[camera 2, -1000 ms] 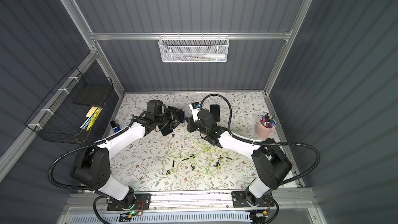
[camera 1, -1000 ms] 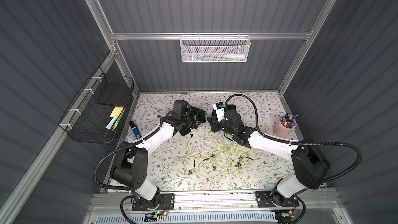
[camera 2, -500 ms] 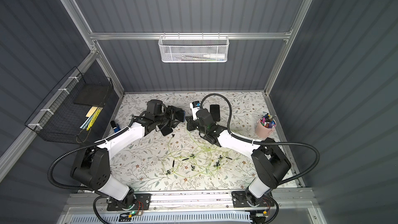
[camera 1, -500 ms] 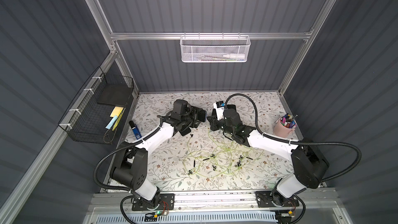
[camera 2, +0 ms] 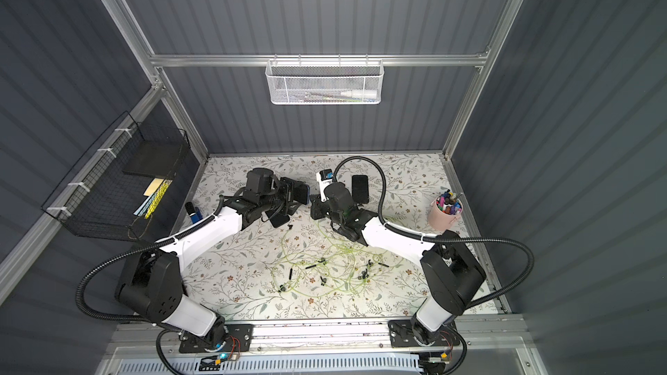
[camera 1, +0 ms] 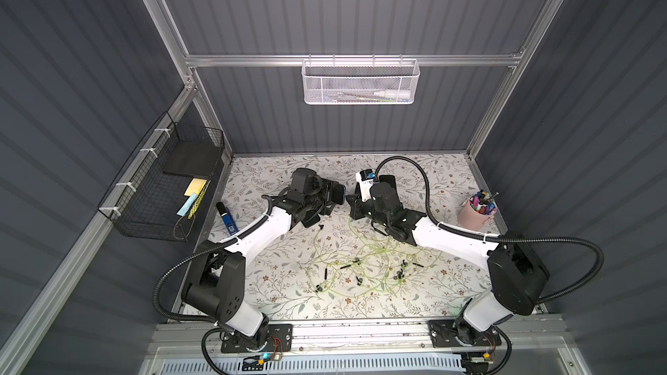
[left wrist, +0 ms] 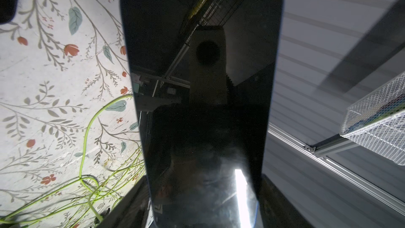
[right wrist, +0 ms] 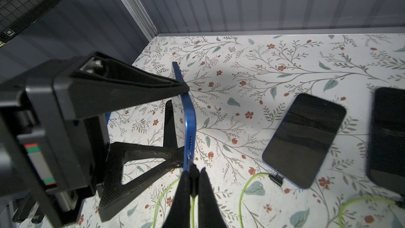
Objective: Plug wired earphones into phones
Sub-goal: Insert the wired earphone into the phone, then place the phone at the center of the board.
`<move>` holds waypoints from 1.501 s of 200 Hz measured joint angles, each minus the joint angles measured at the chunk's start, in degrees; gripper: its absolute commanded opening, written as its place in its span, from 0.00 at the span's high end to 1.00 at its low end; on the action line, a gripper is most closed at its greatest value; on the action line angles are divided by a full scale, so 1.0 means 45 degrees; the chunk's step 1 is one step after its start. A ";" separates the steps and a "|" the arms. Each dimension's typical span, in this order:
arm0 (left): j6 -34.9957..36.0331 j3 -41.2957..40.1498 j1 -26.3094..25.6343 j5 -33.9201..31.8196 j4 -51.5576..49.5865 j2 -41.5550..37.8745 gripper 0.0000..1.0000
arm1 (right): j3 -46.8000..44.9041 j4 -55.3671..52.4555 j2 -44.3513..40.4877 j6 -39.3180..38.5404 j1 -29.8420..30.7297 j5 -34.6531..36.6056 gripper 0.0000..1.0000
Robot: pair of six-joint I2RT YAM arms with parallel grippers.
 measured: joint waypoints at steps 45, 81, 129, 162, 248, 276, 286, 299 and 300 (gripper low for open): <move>-0.0010 0.0000 -0.0068 -0.0097 -0.0078 0.0000 1.00 | 0.0010 0.0262 0.0238 -0.0019 0.0010 -0.0024 1.00; -0.0107 0.0000 -0.0063 -0.0238 0.0044 0.0000 1.00 | 0.0015 0.0631 0.0389 -0.0092 -0.0010 -0.0112 1.00; 0.0199 0.0000 -0.0083 -0.0175 -0.0092 0.0005 1.00 | 0.0034 0.0423 0.0452 -0.0049 -0.0238 -0.0486 0.61; 0.1059 0.0073 -0.0039 -0.0282 -0.0724 0.0461 1.00 | 0.0155 -0.1122 0.0282 0.0466 -0.1078 -0.1307 0.47; 0.6105 0.5178 0.0539 -0.1889 -0.4148 0.4823 1.00 | -0.0495 -0.4201 -0.2006 0.0665 -0.2642 -0.2545 0.39; 0.8374 0.7708 0.0529 -0.2370 -0.5950 0.6533 1.00 | -0.0835 -0.4945 -0.2011 0.0452 -0.2958 -0.2701 0.38; 0.9141 0.8752 0.0510 -0.2448 -0.6717 0.7257 1.00 | -0.0923 -0.5095 -0.2011 0.0364 -0.3075 -0.2744 0.38; 1.0127 1.0127 0.0457 -0.2623 -0.7757 0.8233 1.00 | -0.0986 -0.5231 -0.2011 0.0291 -0.3177 -0.2798 0.38; 1.0185 1.0195 0.0447 -0.2623 -0.7815 0.8281 1.00 | -0.0996 -0.5251 -0.2011 0.0282 -0.3186 -0.2803 0.38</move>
